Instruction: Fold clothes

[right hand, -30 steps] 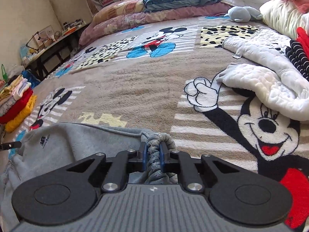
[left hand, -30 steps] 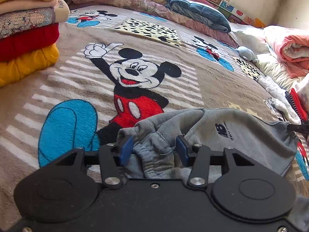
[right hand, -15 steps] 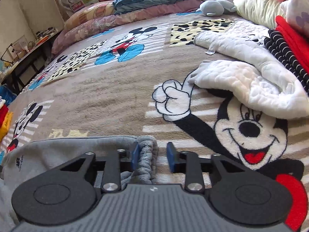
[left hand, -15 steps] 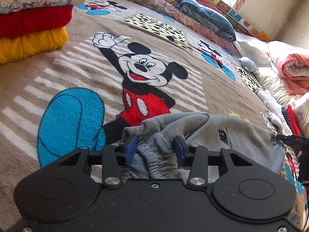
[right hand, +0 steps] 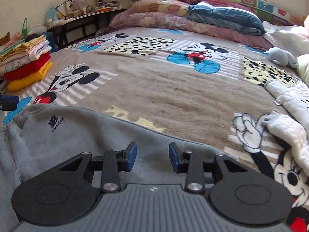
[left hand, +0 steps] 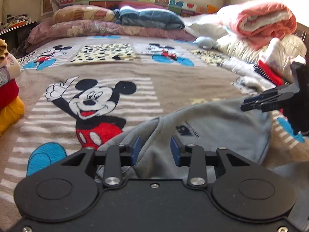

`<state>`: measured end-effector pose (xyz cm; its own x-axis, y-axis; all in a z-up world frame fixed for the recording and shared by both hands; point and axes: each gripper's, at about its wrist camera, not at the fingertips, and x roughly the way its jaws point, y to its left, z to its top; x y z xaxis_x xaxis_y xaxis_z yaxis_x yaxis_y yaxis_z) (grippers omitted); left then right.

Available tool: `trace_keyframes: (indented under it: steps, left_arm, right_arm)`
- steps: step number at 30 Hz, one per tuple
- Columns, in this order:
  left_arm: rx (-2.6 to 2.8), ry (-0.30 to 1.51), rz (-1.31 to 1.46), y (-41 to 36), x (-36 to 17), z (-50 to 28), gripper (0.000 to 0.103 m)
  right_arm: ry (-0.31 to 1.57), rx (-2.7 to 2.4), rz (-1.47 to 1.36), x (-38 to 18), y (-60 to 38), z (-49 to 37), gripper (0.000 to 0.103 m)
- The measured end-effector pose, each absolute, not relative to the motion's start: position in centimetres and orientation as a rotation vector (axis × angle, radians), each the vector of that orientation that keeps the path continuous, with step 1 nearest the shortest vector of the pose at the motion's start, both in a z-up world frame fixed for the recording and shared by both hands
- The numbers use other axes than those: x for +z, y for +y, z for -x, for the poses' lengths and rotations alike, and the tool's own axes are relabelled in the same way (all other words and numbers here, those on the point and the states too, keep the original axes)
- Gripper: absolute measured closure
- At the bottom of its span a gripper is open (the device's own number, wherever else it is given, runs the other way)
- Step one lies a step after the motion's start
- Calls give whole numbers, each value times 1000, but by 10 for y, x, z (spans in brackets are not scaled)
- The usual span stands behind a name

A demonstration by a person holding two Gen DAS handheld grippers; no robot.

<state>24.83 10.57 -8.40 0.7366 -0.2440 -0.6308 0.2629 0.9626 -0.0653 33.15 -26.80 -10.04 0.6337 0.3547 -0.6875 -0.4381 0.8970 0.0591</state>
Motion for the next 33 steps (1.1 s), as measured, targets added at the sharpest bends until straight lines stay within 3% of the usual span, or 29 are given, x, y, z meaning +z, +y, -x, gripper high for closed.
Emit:
trace_keyframes:
  steps: [1,8,16,21,26,33]
  left_arm:
    - [-227,721,-58,106,-93,-254,75]
    - [-191,719,24,118,-90,-255,75]
    - [-219,700,27,99,-87,-253,75]
    - [-223,702,-3,92,-91,-252,63]
    - [-232,692,26,99,-88,-250,63]
    - [-255,669,80,103,-80,-247,63]
  right_arm:
    - [774,425,139,-107,-265,-335,66]
    - [788,300,86,-114,-274,-339,63]
    - [720,530,90,-89,-215,-321,63]
    - [814,556,49,-100,-177,-346,65]
    - [802,450,131,-111,-179,-357,76]
    - [769,315,115,-98,-238,-341,74]
